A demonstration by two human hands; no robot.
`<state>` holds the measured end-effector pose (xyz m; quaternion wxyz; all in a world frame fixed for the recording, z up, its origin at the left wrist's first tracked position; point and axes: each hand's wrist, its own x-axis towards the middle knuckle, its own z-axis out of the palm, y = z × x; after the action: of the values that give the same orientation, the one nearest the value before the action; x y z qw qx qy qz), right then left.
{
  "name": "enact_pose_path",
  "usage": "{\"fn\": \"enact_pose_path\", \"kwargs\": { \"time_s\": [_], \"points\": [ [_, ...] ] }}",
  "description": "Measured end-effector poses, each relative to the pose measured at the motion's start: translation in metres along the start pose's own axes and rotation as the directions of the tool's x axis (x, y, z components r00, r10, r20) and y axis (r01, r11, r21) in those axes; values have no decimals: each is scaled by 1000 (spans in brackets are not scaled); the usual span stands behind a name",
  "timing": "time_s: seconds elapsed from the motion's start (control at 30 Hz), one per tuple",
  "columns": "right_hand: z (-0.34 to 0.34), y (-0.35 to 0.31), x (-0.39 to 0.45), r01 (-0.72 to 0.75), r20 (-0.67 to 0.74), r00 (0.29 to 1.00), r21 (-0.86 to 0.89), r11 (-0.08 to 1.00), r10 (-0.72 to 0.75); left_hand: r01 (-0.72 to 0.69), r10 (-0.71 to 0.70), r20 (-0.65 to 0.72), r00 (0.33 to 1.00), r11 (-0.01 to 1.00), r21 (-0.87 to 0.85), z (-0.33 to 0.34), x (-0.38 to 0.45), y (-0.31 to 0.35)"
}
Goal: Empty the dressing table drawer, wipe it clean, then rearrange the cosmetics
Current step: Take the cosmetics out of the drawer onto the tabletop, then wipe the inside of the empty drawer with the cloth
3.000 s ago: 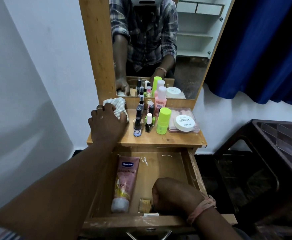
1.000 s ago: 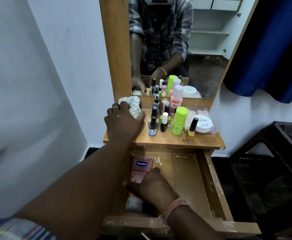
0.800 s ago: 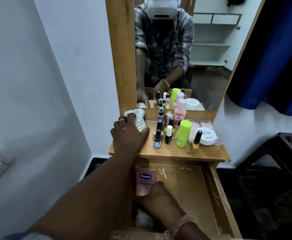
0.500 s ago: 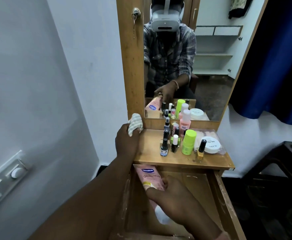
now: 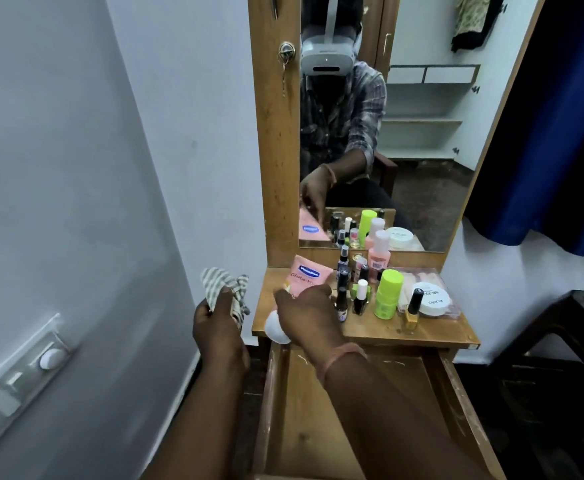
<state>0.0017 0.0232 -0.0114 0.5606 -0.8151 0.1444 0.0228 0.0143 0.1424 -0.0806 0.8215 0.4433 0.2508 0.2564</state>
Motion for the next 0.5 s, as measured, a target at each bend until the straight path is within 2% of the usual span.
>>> {"fn": "enact_pose_path", "kwargs": {
  "time_s": [0.17,0.33,0.5],
  "points": [
    [33,-4,37,-108,-90,990,-35,994,104,-17,16,20,1000,997,77,2,-8,-4],
    [49,-7,47,-123,-178,979,-141,982,97,-111,105,43,994,978,179,1,-13,-1],
    [51,-3,41,-89,-191,980,-138,986,62,-225,239,-69,968,959,175,-4,-28,6]
  ]
}}
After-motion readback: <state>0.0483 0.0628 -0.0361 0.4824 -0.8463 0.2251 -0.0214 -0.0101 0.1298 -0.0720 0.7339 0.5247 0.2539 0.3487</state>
